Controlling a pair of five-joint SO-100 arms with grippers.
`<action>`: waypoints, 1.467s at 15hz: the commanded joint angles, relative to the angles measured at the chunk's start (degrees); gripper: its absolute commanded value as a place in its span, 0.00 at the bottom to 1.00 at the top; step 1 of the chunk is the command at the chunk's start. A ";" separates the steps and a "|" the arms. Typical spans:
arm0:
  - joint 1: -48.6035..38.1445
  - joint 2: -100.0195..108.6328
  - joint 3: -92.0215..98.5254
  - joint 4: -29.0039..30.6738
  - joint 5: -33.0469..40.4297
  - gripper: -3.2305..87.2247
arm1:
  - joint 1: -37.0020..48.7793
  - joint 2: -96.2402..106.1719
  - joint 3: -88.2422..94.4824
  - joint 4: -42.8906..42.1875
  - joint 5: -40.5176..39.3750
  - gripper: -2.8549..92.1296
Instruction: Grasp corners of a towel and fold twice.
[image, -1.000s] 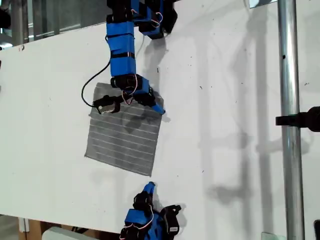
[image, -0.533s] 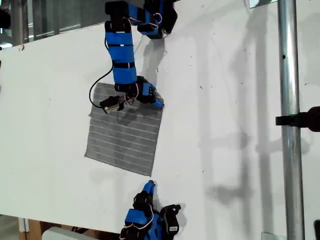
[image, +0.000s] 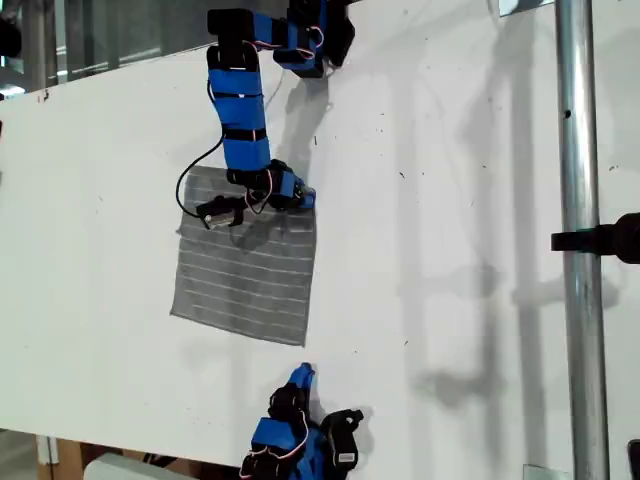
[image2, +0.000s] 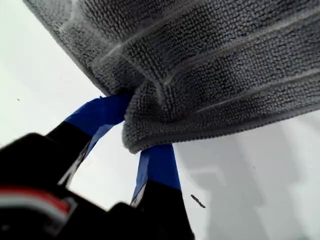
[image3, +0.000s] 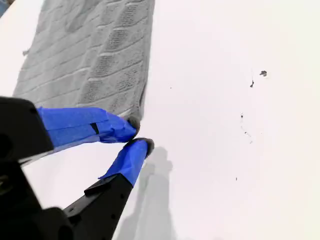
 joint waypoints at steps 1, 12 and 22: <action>0.70 0.09 -6.94 1.49 -0.26 0.06 | -0.70 0.26 -0.70 -0.97 -0.53 0.03; -4.04 -90.88 -66.27 2.55 23.03 0.41 | -3.25 -0.79 -2.90 -1.67 0.09 0.03; -16.08 -109.78 -67.59 -9.23 41.13 0.40 | -5.27 -0.44 -3.78 -1.32 1.76 0.03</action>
